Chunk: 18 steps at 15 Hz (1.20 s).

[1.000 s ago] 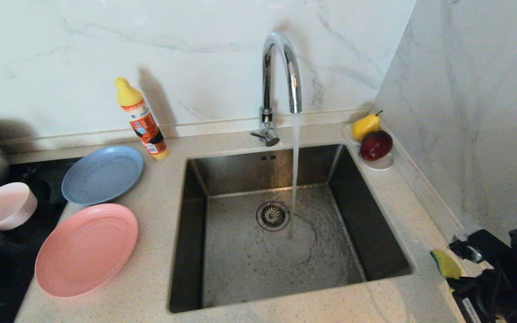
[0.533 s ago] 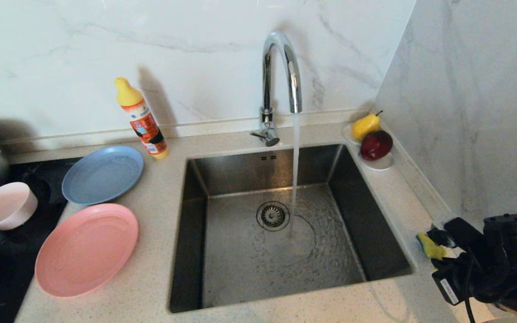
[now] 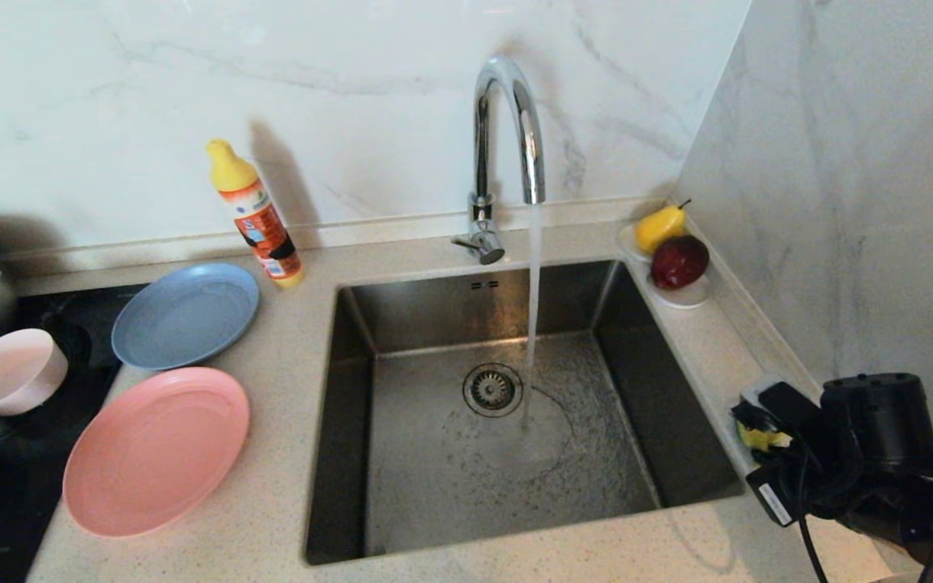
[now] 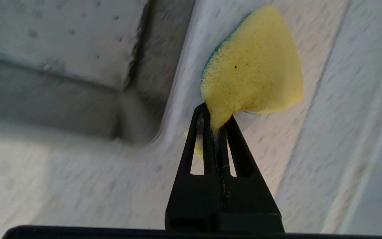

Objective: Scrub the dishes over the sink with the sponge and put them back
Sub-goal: Put down the sponge

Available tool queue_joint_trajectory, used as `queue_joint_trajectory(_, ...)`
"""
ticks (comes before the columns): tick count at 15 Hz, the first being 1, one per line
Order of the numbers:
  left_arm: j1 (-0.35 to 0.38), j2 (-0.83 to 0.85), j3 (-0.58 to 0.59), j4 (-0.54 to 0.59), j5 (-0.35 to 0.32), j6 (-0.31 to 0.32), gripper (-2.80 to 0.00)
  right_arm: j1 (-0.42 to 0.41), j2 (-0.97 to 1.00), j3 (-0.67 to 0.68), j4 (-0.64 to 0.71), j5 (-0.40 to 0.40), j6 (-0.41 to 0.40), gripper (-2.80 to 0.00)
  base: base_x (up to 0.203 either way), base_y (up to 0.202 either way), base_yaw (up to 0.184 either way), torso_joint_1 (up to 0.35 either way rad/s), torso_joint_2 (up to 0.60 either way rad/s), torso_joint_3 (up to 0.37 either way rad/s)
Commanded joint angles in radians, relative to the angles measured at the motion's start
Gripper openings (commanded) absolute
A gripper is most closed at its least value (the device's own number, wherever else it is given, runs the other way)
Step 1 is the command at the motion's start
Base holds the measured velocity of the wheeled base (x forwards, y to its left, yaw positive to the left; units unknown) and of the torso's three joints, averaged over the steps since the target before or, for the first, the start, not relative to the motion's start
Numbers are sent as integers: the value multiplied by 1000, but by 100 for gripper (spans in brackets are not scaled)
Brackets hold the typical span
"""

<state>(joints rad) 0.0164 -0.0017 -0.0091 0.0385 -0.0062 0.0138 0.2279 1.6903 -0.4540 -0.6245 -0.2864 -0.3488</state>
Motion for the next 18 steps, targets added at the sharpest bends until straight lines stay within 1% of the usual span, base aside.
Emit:
queue_joint_trajectory(1,2,3,0,0,0,0,-280,2,15,-12,-5,-8,-35,-280,0,0,0,0,0,0)
queue_joint_trajectory(5,1,3,0,0,0,0,-280,2,12,-3,-11,-10,-42,-280,0,0,0,0,0,0)
queue_joint_trajectory(7,0,3,0,0,0,0,-280,4,3,5,-12,-31,-42,-280,0,0,0,0,0,0)
queue_joint_trajectory(18,1,3,0,0,0,0,-280,31,-6,29,-9,-31,-35,-280,0,0,0,0,0,0)
